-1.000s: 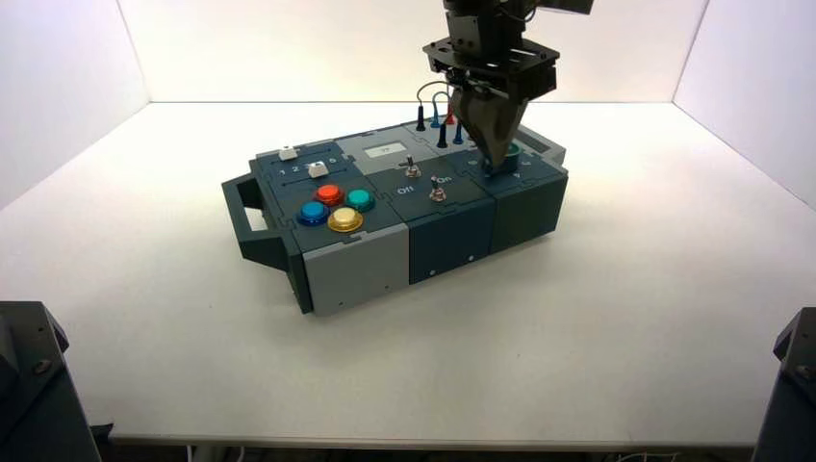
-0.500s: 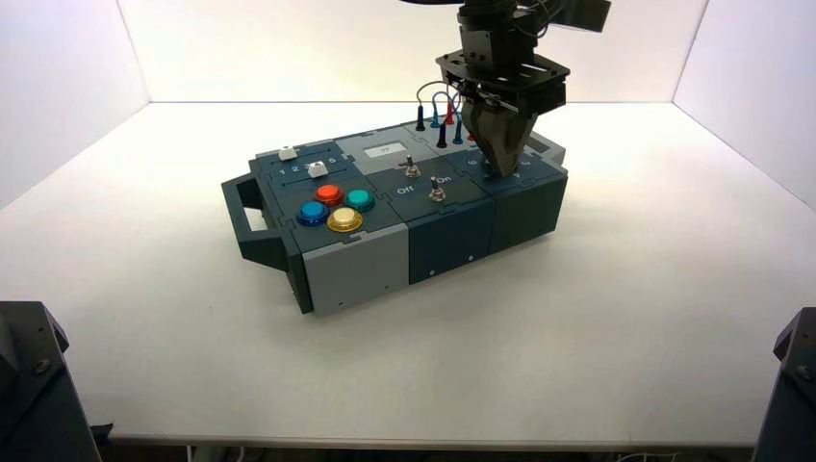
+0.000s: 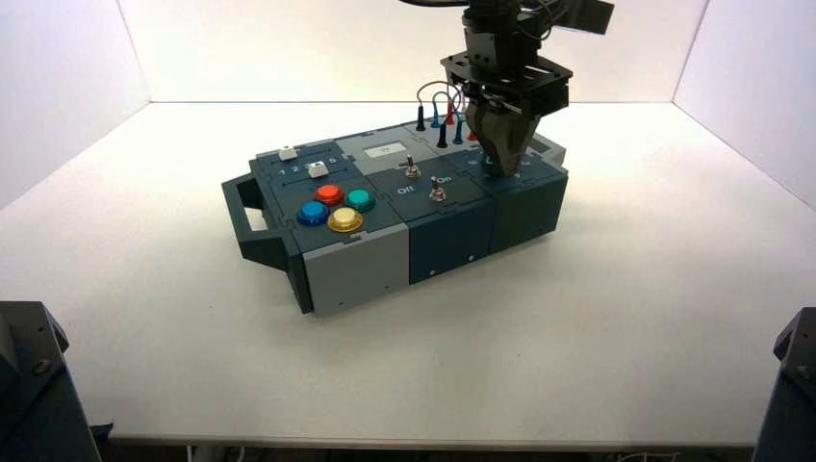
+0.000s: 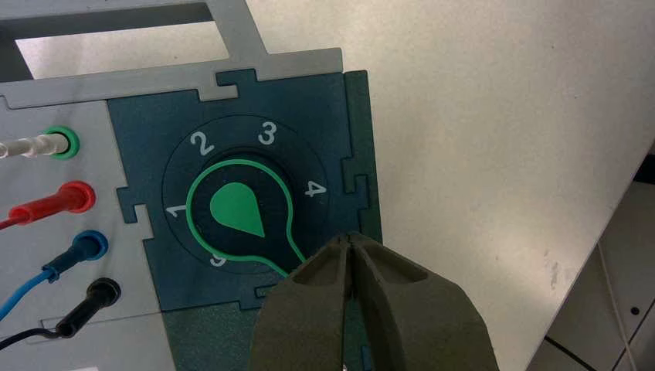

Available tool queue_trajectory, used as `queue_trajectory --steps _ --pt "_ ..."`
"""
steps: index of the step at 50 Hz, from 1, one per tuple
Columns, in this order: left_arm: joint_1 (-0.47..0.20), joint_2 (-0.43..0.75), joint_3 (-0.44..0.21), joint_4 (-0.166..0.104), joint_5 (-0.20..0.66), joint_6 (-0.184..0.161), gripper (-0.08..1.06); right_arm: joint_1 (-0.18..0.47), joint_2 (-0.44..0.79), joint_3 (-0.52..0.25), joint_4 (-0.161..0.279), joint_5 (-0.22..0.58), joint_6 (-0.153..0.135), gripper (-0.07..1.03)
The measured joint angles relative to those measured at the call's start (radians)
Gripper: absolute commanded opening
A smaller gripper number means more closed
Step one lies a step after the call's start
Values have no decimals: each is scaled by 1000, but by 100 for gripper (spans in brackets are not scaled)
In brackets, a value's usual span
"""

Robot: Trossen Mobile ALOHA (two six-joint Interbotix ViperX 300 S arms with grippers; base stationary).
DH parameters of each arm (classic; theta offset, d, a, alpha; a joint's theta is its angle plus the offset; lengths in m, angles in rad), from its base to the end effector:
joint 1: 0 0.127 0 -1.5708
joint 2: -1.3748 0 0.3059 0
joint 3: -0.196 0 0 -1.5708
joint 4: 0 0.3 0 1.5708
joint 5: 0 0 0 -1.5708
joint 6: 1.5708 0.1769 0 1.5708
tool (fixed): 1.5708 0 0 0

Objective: Turn the knob to position 1.

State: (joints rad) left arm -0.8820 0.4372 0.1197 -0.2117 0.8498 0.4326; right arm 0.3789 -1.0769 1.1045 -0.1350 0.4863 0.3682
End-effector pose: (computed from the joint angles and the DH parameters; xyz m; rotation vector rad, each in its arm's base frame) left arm 0.2747 -0.3776 0.0430 0.7380 1.2374 -1.0653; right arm 0.2067 0.0703 0.2272 0.1293 0.5343 0.2447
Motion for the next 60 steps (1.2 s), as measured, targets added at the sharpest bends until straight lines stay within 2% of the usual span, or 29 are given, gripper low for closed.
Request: queue_trajectory --steps 19,60 --pt "46 0 -12 8 9 2 -3 0 0 0 0 2 2 -2" --pt "58 3 -32 20 35 9 -3 0 0 0 2 0 2 -2"
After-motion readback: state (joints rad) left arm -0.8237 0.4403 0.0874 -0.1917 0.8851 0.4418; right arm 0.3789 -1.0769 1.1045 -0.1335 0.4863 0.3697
